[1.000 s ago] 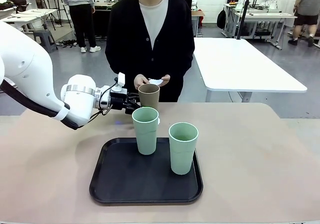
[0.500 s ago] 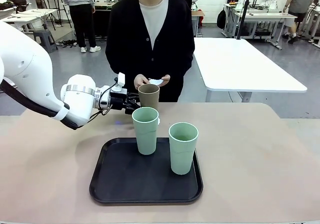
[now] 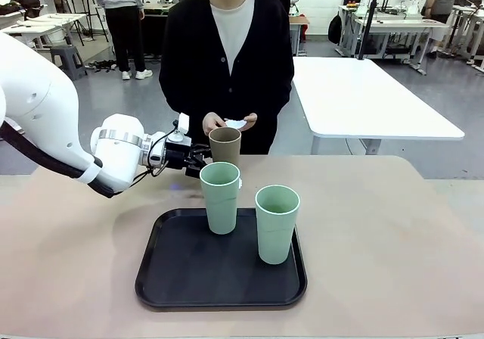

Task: Place coasters on the table and set cups on them.
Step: Pick up one Reusable plastic cup and place it on a coaster set by the human.

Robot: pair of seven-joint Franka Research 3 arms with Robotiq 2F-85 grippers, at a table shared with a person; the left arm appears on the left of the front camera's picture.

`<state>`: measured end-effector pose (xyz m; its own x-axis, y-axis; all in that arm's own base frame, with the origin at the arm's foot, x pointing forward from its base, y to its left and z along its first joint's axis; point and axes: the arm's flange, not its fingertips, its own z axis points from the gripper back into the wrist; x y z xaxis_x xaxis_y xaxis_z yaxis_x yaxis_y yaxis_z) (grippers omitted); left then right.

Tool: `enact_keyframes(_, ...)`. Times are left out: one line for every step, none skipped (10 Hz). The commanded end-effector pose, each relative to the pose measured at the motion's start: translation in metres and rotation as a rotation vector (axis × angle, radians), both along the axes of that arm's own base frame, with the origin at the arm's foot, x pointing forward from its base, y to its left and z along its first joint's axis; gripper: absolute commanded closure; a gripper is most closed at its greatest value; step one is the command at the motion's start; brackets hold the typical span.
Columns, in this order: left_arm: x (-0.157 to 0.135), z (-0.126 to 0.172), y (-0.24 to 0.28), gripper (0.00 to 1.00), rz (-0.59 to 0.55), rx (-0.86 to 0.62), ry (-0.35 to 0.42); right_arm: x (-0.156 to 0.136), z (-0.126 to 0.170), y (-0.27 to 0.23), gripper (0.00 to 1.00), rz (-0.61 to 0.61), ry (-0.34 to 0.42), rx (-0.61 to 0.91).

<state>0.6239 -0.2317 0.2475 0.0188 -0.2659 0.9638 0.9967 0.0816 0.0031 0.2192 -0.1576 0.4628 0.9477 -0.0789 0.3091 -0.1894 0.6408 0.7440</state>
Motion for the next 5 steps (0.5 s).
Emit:
enact_keyframes(-0.004,0.007,0.004,0.00,-0.004,0.047,0.004,0.001,0.000,-0.001,0.00,0.011,-0.017,0.019)
enact_keyframes(-0.004,0.010,0.007,0.00,0.002,0.053,-0.003,0.001,0.000,-0.001,0.00,0.011,-0.017,0.019)
enact_keyframes(-0.004,0.012,0.012,0.00,0.009,0.061,-0.009,0.001,0.000,-0.001,0.00,0.011,-0.017,0.019)
enact_keyframes(-0.004,0.014,0.017,0.00,0.017,0.077,-0.013,0.001,0.000,-0.001,0.00,0.011,-0.017,0.019)
enact_keyframes(-0.004,0.017,0.022,0.00,0.026,0.088,-0.020,0.001,0.000,-0.001,0.00,0.011,-0.017,0.019)
